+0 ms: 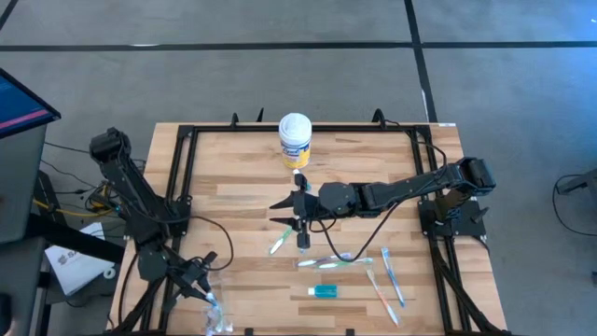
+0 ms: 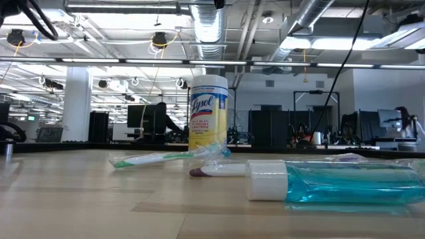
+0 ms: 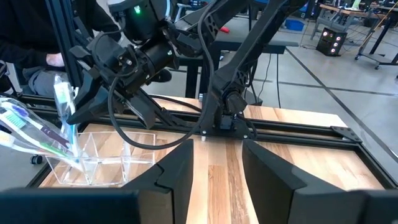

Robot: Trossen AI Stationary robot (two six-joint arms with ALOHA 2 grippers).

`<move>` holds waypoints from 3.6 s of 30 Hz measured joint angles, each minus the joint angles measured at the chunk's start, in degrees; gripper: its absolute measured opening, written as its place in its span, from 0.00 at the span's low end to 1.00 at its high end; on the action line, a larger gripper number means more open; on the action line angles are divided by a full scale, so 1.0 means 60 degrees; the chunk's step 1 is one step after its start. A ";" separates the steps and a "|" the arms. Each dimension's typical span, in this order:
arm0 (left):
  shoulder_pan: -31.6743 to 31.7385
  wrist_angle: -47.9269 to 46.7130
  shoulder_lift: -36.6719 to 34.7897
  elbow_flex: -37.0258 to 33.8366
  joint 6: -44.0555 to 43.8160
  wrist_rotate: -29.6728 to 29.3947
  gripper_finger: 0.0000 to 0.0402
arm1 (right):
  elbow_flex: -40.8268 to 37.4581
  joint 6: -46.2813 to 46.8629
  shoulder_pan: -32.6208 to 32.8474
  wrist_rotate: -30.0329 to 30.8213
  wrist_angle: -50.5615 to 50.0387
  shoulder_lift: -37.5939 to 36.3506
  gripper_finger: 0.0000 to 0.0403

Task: Pick & Place toothbrushing station
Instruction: Put the middle blue toothbrush into the transparent organizer, then put the top blue mouthwash into the transparent organizer

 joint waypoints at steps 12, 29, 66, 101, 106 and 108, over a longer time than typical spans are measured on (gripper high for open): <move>-0.0002 -0.0016 0.0336 0.0000 -0.0251 -0.0117 0.04 | 0.0000 0.0000 -0.0004 0.0000 -0.0007 0.0000 0.32; -0.0001 0.0014 0.0884 0.0004 -0.0266 -0.0240 0.04 | 0.0000 0.0000 -0.0015 0.0004 -0.0014 0.0000 0.32; -0.0004 0.0604 0.0887 0.0004 -0.1016 -0.0374 0.19 | 0.0000 -0.0004 -0.0007 0.0004 -0.0221 0.0000 0.32; 0.0513 0.3194 0.0879 0.0004 0.1836 0.0291 0.37 | 0.0000 0.0003 -0.0007 0.0015 -0.1595 0.0000 0.32; 0.1143 0.3612 0.0879 0.0004 0.2220 0.0253 0.36 | 0.0000 0.0521 -0.0054 0.0036 -0.2764 -0.0001 0.32; 0.1454 0.3702 0.0879 0.0004 0.2442 0.0255 0.36 | 0.0000 0.0859 -0.0094 0.0040 -0.3344 0.0000 0.32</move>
